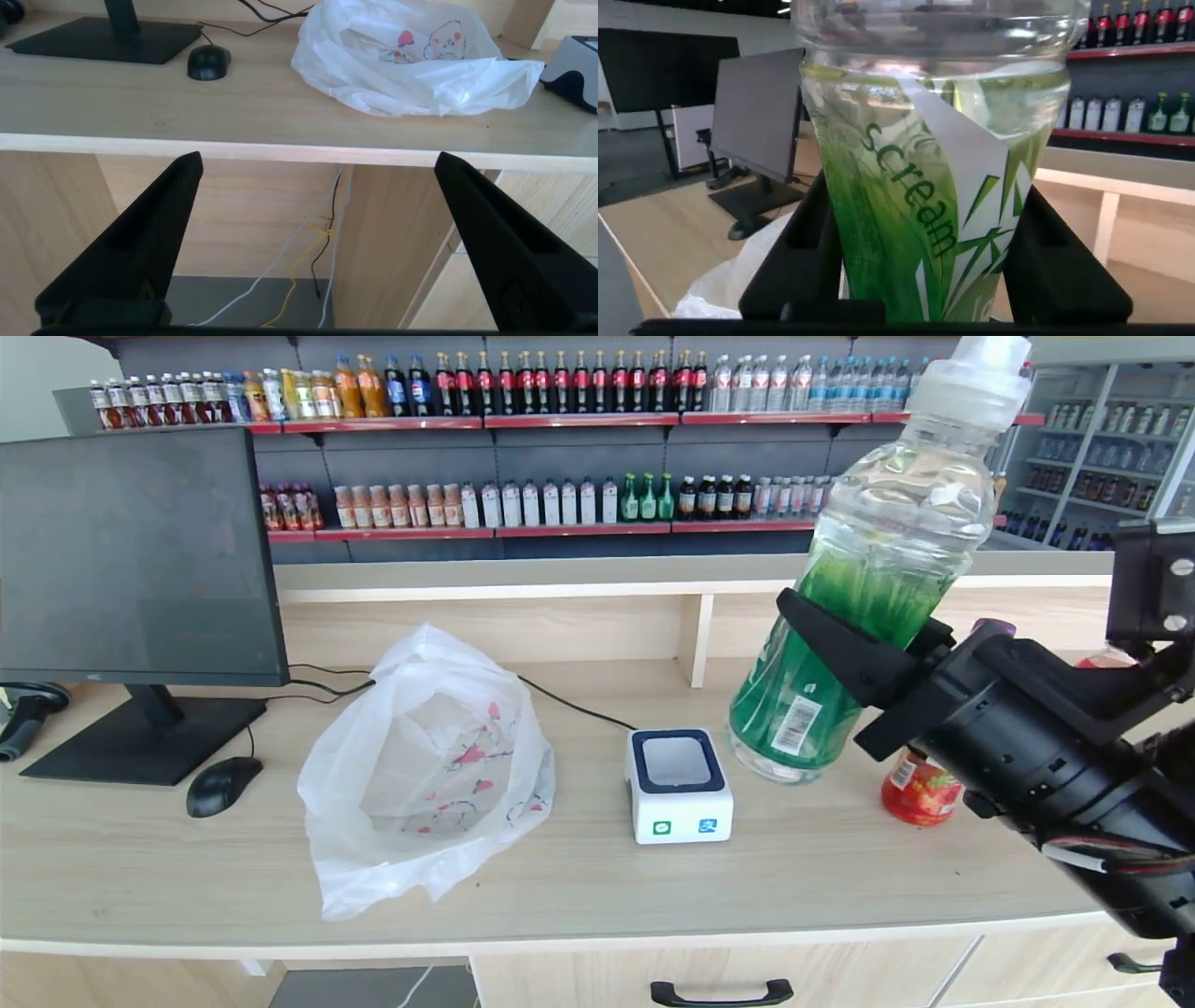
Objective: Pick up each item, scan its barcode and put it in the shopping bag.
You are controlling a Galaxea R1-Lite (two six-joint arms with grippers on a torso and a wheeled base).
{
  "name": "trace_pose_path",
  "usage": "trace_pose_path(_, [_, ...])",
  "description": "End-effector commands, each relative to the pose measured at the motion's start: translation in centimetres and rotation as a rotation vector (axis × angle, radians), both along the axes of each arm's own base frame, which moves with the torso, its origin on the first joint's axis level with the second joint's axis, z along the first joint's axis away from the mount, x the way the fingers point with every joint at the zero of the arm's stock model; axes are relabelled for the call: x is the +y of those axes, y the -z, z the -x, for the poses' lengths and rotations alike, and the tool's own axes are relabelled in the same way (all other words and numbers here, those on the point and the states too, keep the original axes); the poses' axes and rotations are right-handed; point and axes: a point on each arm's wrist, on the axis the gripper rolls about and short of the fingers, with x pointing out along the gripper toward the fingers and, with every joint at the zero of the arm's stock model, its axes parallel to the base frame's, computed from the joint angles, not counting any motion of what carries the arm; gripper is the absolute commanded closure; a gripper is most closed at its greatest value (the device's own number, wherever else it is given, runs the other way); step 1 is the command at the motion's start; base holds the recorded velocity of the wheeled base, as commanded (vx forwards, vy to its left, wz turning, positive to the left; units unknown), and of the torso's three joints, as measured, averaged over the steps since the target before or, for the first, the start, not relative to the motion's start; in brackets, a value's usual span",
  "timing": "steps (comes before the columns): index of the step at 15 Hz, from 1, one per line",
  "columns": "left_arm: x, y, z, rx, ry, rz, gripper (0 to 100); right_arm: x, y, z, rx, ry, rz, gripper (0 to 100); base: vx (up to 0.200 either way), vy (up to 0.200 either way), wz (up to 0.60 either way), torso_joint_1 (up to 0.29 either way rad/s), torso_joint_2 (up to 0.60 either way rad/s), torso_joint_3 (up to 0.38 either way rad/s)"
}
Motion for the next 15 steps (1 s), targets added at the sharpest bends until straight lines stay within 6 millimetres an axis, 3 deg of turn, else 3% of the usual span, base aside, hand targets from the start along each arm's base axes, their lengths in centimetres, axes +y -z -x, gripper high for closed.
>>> trace_pose_path(1, [0.0,0.0,0.0,0.0,0.0,0.0,0,-1.7,1.0,-1.0,0.002,0.119,0.065,100,0.0,0.0,0.0,0.0,0.0,0.0])
trace_pose_path(6, [0.0,0.0,0.0,0.0,0.0,0.0,0,-5.0,1.6,-1.7,0.004,0.324,0.063,100,0.0,0.0,0.0,0.0,0.0,0.0])
trace_pose_path(10, [0.0,0.0,0.0,0.0,0.0,0.0,0,-5.2,1.9,-1.8,0.019,0.323,0.051,100,0.0,0.0,0.0,0.0,0.0,0.0])
trace_pose_path(15, [0.0,0.0,0.0,0.0,0.0,0.003,0,-5.1,2.1,-2.2,0.027,0.322,0.046,100,-0.16,0.0,0.0,0.012,0.0,0.002])
